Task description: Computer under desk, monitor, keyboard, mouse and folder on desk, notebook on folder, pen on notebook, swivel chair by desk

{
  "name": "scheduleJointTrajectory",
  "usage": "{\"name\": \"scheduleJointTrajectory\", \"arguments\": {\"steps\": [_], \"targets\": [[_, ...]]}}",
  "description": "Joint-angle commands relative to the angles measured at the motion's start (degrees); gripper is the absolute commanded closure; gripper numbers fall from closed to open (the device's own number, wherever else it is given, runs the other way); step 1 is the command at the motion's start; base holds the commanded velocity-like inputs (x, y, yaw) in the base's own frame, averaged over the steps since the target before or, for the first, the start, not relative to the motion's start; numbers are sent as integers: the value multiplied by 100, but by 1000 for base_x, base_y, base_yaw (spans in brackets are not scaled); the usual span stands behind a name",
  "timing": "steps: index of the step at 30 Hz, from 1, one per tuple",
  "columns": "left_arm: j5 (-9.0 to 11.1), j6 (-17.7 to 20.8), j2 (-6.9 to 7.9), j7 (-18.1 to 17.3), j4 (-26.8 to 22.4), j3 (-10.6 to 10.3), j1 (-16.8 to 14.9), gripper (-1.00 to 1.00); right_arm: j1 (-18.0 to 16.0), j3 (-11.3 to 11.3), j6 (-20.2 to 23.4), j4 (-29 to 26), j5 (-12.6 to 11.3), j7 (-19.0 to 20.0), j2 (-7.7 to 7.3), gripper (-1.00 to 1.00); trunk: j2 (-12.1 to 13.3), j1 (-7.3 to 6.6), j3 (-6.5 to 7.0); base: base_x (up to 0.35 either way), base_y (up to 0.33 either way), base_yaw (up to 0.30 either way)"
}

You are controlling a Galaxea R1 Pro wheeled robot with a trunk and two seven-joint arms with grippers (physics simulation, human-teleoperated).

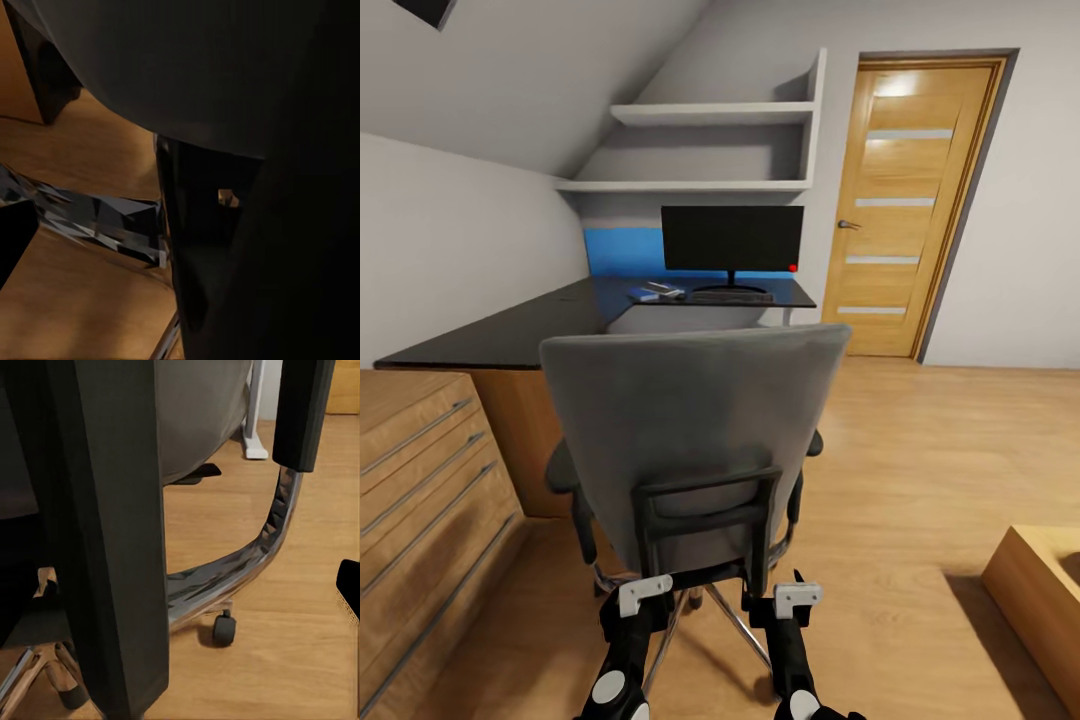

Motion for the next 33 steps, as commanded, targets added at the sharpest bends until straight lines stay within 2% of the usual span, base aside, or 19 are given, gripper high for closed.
{"name": "scheduleJointTrajectory", "arguments": {"steps": [1, 33], "targets": [[55, -43, 5, 28, 0, -18, -6, -100, -10, 37, -43, 1, -78, -50, -4, -100, -2, 2, -5, 242, -206, 0], [52, -43, 4, 24, -3, -18, -5, -100, -10, 36, -42, 1, -78, -51, -6, -100, -2, 2, -5, 228, -193, 0]]}}
